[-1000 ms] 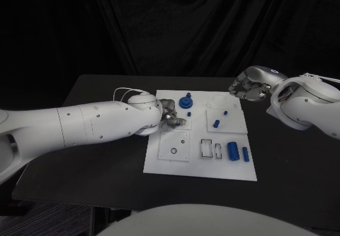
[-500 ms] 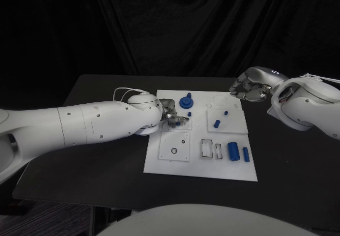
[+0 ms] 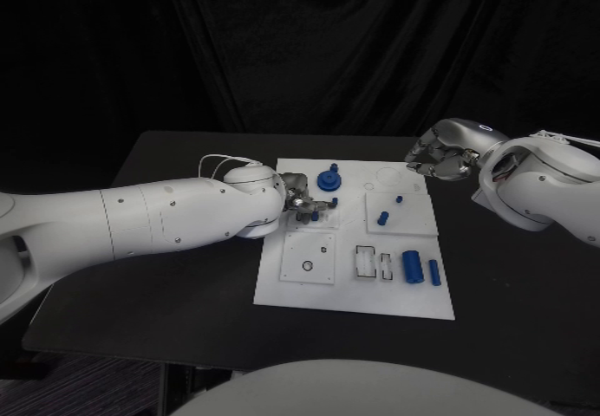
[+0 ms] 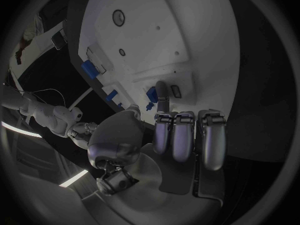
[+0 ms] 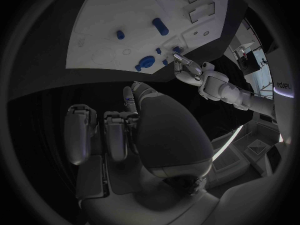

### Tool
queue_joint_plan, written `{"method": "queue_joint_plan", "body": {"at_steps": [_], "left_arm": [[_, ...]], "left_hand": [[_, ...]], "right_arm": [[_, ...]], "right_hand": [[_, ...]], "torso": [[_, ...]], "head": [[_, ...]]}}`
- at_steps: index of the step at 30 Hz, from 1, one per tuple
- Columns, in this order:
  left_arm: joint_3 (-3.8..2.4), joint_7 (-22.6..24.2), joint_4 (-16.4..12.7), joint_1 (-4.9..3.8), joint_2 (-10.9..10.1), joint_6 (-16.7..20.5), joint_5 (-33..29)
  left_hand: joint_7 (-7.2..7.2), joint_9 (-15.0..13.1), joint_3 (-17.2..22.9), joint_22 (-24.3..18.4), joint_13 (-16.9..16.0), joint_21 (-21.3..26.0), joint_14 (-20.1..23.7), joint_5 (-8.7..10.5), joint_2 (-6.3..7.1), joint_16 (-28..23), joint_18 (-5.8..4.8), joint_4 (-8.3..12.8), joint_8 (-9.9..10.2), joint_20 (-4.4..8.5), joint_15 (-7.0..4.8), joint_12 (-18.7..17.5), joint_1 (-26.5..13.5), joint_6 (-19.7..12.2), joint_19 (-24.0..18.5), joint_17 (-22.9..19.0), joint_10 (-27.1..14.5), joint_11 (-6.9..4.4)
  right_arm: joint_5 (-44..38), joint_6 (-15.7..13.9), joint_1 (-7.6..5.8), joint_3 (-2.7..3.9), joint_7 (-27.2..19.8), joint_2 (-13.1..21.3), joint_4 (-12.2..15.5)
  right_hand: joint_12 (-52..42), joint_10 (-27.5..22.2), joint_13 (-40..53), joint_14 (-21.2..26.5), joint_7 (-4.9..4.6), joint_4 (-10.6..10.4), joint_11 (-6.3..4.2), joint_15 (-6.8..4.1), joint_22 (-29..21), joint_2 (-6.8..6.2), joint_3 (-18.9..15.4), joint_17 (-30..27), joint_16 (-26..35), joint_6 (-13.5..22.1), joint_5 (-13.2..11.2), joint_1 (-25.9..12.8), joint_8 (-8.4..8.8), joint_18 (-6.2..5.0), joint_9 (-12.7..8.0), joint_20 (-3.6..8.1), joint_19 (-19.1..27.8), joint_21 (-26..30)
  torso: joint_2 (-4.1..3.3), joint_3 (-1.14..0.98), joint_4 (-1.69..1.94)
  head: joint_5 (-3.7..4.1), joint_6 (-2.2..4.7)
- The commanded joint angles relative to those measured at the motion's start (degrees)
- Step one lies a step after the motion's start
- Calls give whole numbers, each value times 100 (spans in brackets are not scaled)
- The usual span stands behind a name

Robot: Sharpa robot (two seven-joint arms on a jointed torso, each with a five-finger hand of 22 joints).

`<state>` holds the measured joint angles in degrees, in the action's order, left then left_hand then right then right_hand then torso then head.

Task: Assemble the parts on the task board

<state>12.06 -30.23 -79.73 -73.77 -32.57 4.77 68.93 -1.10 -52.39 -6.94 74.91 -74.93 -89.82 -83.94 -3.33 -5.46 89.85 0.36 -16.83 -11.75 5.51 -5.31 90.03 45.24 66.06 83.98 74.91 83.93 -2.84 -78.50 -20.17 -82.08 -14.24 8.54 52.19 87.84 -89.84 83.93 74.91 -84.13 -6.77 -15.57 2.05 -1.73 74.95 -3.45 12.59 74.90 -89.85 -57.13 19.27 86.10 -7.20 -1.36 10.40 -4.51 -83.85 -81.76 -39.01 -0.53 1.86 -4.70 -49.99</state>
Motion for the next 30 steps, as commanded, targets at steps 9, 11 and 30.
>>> {"method": "queue_joint_plan", "body": {"at_steps": [9,11,30], "left_arm": [[4,341,-56,22,-62,504,-6],[4,400,-122,22,-109,641,-6],[-115,712,-505,-389,-647,1115,-7]], "left_hand": [[29,-140,-221,1509,-1507,-18,-606,-61,-393,15,-36,16,-45,-29,13,-3,117,165,602,1509,607,4],[55,-262,-288,1509,-1507,-18,-606,-317,-401,15,-36,14,-109,-9,-4,-3,347,213,602,1509,607,-21],[139,-1992,-542,1509,-1507,-18,-606,-1223,-285,15,-36,35,-763,72,-81,-3,1829,-328,602,1509,607,-100]], "right_arm": [[-12,8,16,5,124,21,16],[-12,-6,16,5,119,35,28],[-12,-42,15,5,127,127,47]], "right_hand": [[-16,607,1509,-587,0,8,29,39,1212,63,31,1510,-15,-59,19,-12,18,-87,-8,-38,-167,36],[-16,607,1509,-587,1,9,28,38,1211,66,34,1510,-15,-60,27,-14,19,-87,-9,-37,-166,39],[-16,607,1509,-587,0,10,28,37,1213,62,33,1510,-15,-54,36,-19,24,-86,-11,-36,-169,34]], "torso": [[-1,-2,2],[-1,-4,2],[-6,-7,6]], "head": [[-3,-1],[-9,-1],[-66,-1]]}}
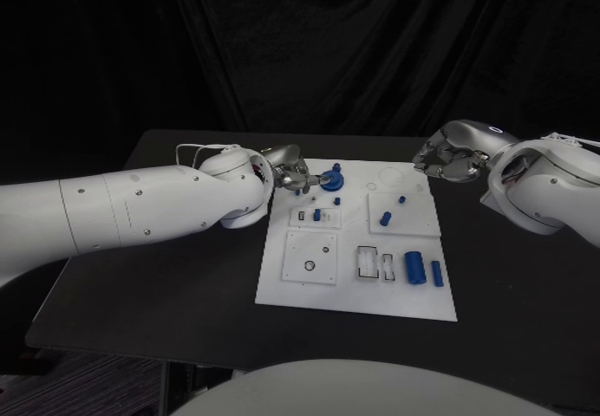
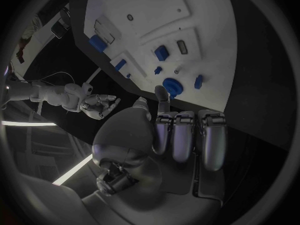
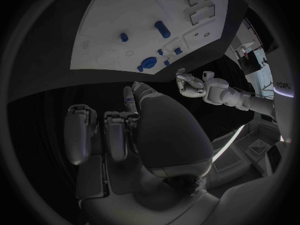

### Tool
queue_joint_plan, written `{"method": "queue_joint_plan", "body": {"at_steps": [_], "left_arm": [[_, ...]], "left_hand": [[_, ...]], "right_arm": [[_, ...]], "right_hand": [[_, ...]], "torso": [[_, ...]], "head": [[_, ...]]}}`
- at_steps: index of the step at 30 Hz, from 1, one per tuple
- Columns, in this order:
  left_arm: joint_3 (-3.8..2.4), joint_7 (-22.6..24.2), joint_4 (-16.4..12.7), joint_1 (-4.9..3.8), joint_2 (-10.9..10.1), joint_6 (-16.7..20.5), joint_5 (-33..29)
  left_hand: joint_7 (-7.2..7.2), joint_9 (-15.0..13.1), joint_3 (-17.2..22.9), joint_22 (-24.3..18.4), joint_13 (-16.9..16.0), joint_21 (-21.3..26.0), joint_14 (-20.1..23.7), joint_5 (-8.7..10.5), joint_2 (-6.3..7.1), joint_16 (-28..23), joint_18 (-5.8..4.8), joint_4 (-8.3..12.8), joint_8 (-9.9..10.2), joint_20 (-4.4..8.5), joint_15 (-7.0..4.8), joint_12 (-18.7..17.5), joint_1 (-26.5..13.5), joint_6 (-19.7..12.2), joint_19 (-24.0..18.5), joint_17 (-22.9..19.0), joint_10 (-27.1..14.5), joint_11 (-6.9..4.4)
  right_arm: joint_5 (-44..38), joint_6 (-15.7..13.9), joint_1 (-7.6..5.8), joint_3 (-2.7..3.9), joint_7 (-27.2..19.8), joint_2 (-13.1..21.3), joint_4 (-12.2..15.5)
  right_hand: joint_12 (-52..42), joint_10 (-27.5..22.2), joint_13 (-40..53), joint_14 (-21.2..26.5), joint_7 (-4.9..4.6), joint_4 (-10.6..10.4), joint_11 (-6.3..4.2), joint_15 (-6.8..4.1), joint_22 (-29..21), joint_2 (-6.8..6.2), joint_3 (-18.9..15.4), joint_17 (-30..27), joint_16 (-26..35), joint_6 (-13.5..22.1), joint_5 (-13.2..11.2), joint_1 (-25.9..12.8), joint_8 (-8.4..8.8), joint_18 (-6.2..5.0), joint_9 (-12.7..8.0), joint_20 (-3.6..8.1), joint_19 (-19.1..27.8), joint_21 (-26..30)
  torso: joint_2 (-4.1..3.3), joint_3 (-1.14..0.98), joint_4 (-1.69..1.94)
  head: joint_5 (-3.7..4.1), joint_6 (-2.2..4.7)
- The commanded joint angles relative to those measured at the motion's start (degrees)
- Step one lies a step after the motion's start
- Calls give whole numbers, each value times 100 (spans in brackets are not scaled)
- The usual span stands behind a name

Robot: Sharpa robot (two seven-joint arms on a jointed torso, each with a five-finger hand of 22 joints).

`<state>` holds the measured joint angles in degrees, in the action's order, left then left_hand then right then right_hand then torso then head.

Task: Assemble the parts on the task board

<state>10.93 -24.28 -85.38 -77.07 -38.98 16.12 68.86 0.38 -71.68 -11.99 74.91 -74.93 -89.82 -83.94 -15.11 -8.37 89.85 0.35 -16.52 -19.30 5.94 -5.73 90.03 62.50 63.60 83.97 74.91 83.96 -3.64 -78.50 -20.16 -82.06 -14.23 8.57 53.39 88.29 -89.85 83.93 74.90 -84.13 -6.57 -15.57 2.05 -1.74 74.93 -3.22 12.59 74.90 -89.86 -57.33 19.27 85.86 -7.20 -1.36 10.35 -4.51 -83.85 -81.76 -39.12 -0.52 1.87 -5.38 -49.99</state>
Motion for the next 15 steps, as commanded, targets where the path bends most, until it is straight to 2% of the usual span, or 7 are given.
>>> {"method": "queue_joint_plan", "body": {"at_steps": [1,6,7,9,10,12,15], "left_arm": [[-4,53,112,-85,0,-125,1],[-6,-168,415,-144,103,-554,1],[-6,-195,476,-149,130,-626,1],[-5,-234,611,-156,195,-763,4],[-4,-237,691,-159,235,-822,5],[2,-230,825,-161,306,-895,7],[19,-225,1081,-160,436,-1020,8]], "left_hand": [[-14,-87,-34,1509,-1507,-18,-606,-60,7,15,-35,6,1,27,-37,-3,137,-113,603,1509,604,-17],[-41,-195,-16,1509,-1507,-18,-606,-31,21,15,-35,17,48,15,-21,-3,310,-243,603,1509,604,4],[-47,-218,-3,1509,-1507,-18,-606,43,14,15,-35,13,58,11,-17,-3,348,-260,603,1509,604,8],[-60,-246,24,1509,-1507,-18,-606,346,-23,15,-35,-4,113,-1,-6,-3,384,-270,603,1509,604,20],[-63,-239,28,1509,-1507,-18,-606,413,-21,15,-35,-1,138,-4,-4,-3,392,-264,603,1509,604,23],[-65,-235,27,1509,-1507,-18,-606,441,-19,15,-35,-2,149,-5,-2,-3,391,-260,603,1509,604,24],[-68,-228,6,1509,-1507,-18,-606,379,7,15,-35,-4,171,-8,1,-3,375,-240,603,1509,604,27]], "right_arm": [[-12,-40,13,5,126,3,-5],[-12,-43,13,5,124,-9,-15],[-12,-47,13,5,125,-12,-15],[-12,-53,13,5,129,-24,-19],[-12,-53,13,5,132,-30,-22],[-12,-59,13,5,135,-38,-26],[-12,-68,13,5,135,-41,-23]], "right_hand": [[-15,607,1510,-587,-20,10,27,37,1215,38,33,1510,-14,-34,36,5,24,-86,-6,-36,-169,34],[-15,607,1510,-587,-21,7,28,36,1214,38,32,1510,-14,-32,43,-2,26,-87,-7,-36,-168,37],[-15,607,1510,-587,-22,3,28,36,1213,34,29,1510,-14,-30,48,-10,28,-88,-9,-35,-167,39],[-15,607,1510,-587,-22,-1,29,36,1213,33,28,1510,-14,-30,54,-17,29,-87,-9,-35,-167,39],[-15,607,1510,-587,-22,-1,29,36,1213,33,28,1510,-14,-30,54,-17,29,-87,-9,-35,-167,39],[-15,607,1510,-587,-22,-9,29,36,1214,30,24,1510,-14,-32,63,-32,30,-86,-10,-35,-169,35],[-15,607,1510,-587,-22,-9,29,36,1214,30,24,1510,-14,-32,63,-32,30,-86,-10,-35,-169,35]], "torso": [[5,-10,6],[0,-13,10],[-3,-13,10],[2,-10,5],[6,-13,9],[15,-15,11],[28,-23,14]], "head": [[2,-1],[-12,-1],[-1,-1],[18,-1],[28,-1],[31,-1],[41,-1]]}}
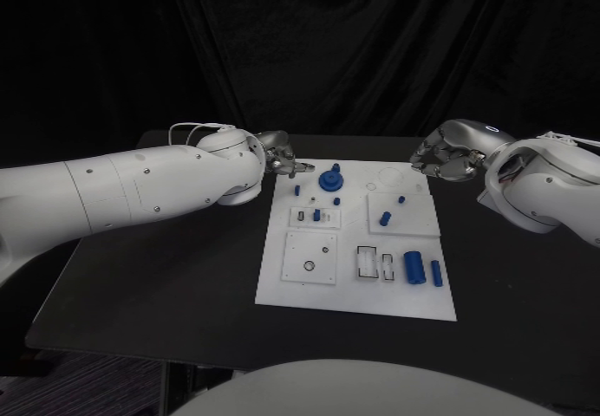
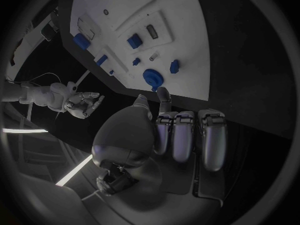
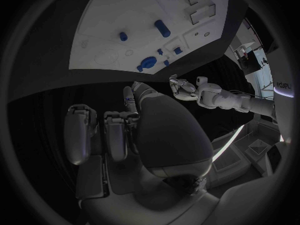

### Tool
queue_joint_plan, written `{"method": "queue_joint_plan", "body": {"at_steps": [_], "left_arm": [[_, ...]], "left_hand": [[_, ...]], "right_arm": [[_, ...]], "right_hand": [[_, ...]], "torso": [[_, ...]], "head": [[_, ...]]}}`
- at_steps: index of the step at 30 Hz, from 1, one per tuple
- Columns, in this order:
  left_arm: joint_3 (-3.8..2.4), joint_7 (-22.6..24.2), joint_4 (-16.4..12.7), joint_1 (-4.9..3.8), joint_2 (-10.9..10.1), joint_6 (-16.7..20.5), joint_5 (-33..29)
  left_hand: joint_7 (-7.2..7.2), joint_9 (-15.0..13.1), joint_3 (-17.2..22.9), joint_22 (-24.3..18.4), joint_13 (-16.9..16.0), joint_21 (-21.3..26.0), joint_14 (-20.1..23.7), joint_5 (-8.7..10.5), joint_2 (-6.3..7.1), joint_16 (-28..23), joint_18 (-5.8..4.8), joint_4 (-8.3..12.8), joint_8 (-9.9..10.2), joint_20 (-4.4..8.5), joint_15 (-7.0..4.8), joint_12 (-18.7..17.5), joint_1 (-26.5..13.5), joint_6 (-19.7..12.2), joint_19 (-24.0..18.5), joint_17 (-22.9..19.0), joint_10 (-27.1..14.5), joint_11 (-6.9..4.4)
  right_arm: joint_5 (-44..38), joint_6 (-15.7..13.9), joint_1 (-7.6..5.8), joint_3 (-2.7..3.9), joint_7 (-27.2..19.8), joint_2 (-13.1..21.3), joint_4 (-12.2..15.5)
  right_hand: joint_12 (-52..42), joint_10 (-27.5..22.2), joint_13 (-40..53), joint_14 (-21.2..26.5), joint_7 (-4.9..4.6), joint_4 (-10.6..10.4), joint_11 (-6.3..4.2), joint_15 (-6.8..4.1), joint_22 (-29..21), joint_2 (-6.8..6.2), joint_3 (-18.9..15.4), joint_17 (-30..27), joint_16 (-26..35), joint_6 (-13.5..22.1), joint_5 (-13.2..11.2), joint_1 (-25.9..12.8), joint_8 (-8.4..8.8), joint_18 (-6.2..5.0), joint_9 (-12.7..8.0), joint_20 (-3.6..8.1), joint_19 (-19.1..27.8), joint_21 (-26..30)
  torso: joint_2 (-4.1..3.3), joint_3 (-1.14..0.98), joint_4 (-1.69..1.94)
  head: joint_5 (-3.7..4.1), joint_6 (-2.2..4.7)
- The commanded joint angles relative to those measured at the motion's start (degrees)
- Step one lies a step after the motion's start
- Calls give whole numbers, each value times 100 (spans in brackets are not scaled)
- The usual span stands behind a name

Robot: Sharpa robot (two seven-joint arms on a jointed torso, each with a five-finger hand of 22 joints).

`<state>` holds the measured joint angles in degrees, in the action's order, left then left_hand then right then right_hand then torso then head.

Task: Assemble the parts on the task board

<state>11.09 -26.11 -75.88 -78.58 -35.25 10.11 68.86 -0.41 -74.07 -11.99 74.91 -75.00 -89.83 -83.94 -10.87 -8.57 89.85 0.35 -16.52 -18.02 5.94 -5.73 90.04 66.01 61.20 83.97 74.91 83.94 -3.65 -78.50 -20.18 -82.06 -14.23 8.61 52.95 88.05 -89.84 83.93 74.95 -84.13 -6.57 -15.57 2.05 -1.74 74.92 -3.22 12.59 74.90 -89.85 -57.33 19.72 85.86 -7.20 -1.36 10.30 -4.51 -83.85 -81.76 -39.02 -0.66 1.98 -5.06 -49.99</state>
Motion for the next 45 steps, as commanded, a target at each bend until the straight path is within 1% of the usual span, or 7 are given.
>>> {"method": "queue_joint_plan", "body": {"at_steps": [1,7,14,19,30,32,45], "left_arm": [[11,-46,219,-7,105,-464,8],[51,-84,580,9,268,-711,9],[77,-64,781,34,364,-799,9],[86,-29,872,47,410,-837,9],[101,93,911,75,478,-893,9],[101,95,918,81,490,-917,9],[102,67,943,118,522,-1047,9]], "left_hand": [[10,12,-1,1509,-1500,-17,-606,-50,34,15,-35,-5,47,-8,1,-4,20,3,603,1509,606,28],[6,15,-29,1509,-1500,-17,-606,-46,53,15,-35,-12,61,-11,4,-4,-14,16,603,1509,606,31],[6,18,-32,1509,-1500,-17,-606,-48,54,15,-35,-12,66,-12,4,-4,-18,19,603,1509,606,32],[3,34,-47,1509,-1500,-17,-606,-65,60,15,-35,-11,91,-15,6,-4,-34,20,603,1509,606,35],[-41,201,-149,1509,-1500,-17,-606,-75,53,15,-35,-7,325,-48,38,-4,-164,-1,603,1509,606,73],[-48,220,-156,1509,-1500,-17,-606,-82,48,15,-35,-7,352,-53,44,-4,-169,-5,603,1509,606,79],[-121,493,-199,1509,-1500,-17,-606,-200,-8,15,-35,3,683,-114,103,-4,-145,-55,603,1509,606,144]], "right_arm": [[-12,-69,13,5,130,2,3],[-12,-67,13,5,139,19,17],[-12,-79,13,5,133,25,15],[-12,-50,14,5,133,9,15],[-12,-17,15,5,131,-7,-2],[-12,-15,15,5,131,-6,0],[-11,4,15,5,123,-3,0]], "right_hand": [[-16,607,1505,-587,-21,-14,28,36,1214,29,22,1510,-15,-33,26,-41,30,-87,-6,-35,-168,38],[-16,607,1505,-587,-21,-14,28,36,1214,29,22,1510,-15,-33,26,-41,30,-87,-6,-35,-168,38],[-16,607,1505,-587,-21,-14,28,36,1214,29,22,1510,-15,-33,26,-41,30,-87,-6,-35,-168,38],[-16,607,1505,-587,-19,-18,27,35,1213,32,24,1510,-15,-35,43,-50,31,-88,-7,-34,-166,42],[-16,607,1505,-587,-19,-18,27,35,1213,32,24,1510,-15,-35,43,-50,31,-88,-7,-34,-166,42],[-16,607,1505,-587,-19,-18,27,35,1213,32,24,1510,-15,-35,43,-50,31,-88,-7,-34,-166,42],[-16,607,1505,-587,-16,-19,25,34,1212,37,28,1510,-15,-38,55,-55,32,-89,-7,-34,-165,45]], "torso": [[17,-9,4],[15,-2,-22],[13,2,-3],[15,3,-12],[4,6,7],[13,0,10],[15,-6,-10]], "head": [[1,-1],[-16,-1],[-10,-1],[-26,-1],[-2,-1],[3,-1],[-12,-1]]}}
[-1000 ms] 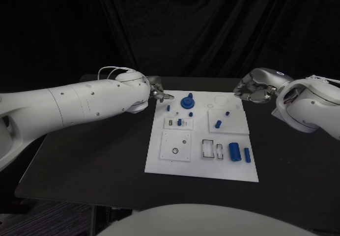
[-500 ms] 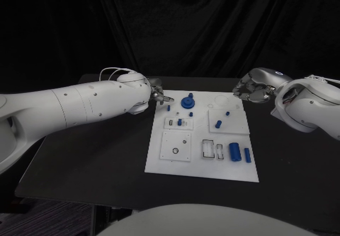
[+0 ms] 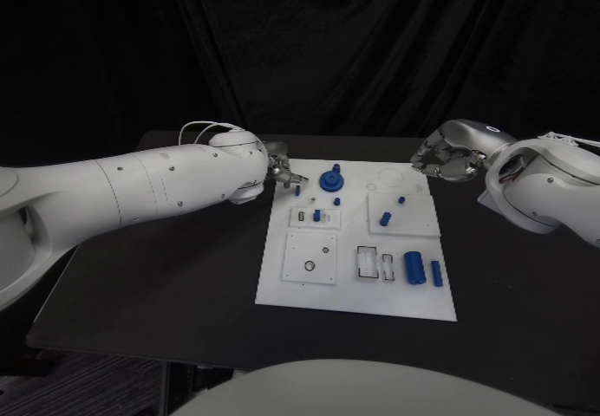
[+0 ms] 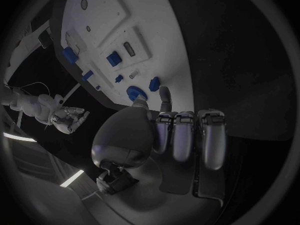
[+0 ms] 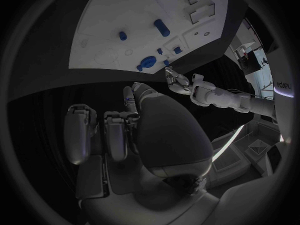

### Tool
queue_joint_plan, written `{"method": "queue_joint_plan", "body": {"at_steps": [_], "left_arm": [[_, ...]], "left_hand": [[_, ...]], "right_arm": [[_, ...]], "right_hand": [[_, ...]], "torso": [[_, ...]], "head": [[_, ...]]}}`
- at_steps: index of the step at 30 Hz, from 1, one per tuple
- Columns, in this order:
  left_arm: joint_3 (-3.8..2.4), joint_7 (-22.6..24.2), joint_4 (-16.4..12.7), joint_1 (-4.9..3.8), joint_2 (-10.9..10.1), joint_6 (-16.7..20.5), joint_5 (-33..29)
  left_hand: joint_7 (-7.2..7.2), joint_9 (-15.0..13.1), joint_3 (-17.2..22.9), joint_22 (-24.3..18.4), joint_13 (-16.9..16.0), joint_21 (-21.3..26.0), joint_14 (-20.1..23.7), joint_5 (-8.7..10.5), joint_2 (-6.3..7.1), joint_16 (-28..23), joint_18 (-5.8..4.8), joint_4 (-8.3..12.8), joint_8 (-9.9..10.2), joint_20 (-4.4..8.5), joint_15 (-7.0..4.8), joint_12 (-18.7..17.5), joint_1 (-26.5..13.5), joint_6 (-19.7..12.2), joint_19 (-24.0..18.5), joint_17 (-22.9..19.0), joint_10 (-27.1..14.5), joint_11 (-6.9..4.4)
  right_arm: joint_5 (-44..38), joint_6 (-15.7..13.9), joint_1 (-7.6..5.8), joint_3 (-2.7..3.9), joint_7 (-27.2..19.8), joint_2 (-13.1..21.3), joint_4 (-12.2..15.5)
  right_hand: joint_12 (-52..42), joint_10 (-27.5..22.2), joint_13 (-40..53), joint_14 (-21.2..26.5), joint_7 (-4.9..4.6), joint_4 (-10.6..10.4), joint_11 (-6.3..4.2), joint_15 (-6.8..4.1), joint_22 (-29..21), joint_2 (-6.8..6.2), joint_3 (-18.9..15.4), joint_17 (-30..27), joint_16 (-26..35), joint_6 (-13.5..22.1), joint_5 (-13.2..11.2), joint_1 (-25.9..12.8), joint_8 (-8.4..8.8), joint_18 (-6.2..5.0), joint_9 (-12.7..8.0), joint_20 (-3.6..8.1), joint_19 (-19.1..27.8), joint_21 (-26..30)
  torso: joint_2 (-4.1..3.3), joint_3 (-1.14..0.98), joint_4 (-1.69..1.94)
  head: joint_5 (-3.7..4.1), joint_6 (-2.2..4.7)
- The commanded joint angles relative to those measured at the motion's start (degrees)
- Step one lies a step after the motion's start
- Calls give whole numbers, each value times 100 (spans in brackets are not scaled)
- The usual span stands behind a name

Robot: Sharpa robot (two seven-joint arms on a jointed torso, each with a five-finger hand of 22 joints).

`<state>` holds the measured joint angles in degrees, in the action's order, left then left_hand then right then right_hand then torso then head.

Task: Assemble the parts on the task board

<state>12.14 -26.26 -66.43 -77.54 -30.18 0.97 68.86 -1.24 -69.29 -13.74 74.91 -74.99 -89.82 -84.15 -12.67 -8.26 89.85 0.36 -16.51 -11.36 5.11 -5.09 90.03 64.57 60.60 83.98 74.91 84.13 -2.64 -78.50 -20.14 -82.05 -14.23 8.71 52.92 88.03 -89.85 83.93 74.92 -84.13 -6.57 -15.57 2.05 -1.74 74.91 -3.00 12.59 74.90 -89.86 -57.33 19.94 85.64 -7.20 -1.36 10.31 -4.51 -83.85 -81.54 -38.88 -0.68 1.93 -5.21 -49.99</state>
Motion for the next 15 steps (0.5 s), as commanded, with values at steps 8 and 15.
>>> {"method": "queue_joint_plan", "body": {"at_steps": [8,15], "left_arm": [[-4,94,-22,33,38,-163,9],[-4,109,-5,57,57,-176,9]], "left_hand": [[-48,84,-12,1509,-1501,-18,-585,-135,-52,15,-36,12,97,-44,50,-3,62,9,602,1509,587,53],[-50,113,4,1509,-1501,-18,-585,-196,-59,15,-36,16,128,-49,55,-3,110,21,602,1509,587,57]], "right_arm": [[-12,11,15,5,104,-16,-2],[-12,12,17,5,102,-16,1]], "right_hand": [[-15,607,1508,-587,-15,-18,24,33,1214,15,30,1510,-14,-38,39,-35,33,-88,-10,-33,-167,20],[-15,607,1508,-587,-15,-18,24,33,1214,15,30,1510,-14,-38,39,-35,33,-88,-10,-33,-167,20]], "torso": [[3,-7,11],[0,-2,9]], "head": [[14,-1],[17,-1]]}}
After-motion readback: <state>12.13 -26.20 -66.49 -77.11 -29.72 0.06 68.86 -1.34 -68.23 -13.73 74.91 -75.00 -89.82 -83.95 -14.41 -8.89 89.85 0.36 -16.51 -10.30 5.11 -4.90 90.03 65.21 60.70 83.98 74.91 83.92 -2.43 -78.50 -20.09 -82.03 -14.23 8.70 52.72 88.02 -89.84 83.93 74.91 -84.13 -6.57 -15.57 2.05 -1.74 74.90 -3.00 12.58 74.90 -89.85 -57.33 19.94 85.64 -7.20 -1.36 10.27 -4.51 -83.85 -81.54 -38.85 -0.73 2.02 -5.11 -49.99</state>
